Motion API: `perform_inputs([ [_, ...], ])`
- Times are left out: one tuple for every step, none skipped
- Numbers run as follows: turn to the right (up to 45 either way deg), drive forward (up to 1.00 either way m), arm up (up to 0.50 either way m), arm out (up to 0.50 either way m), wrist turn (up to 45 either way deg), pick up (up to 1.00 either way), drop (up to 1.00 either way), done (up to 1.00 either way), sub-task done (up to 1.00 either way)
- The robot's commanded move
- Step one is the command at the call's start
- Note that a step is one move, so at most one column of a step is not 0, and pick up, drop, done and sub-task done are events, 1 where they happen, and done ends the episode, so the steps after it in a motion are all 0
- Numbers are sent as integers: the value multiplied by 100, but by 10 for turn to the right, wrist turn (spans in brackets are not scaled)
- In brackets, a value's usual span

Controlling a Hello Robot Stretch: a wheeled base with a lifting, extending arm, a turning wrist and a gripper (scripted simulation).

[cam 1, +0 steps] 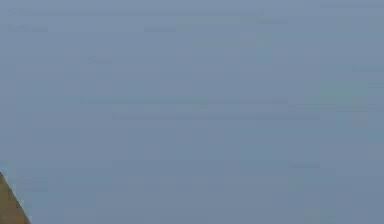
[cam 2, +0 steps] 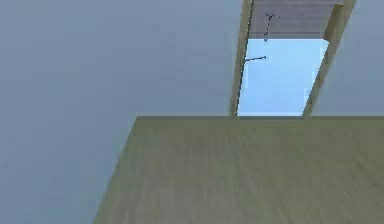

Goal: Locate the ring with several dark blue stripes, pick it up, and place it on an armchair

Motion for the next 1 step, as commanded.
perform_inputs([
  [-450,0,0,0,0,0,0,0,0],
])
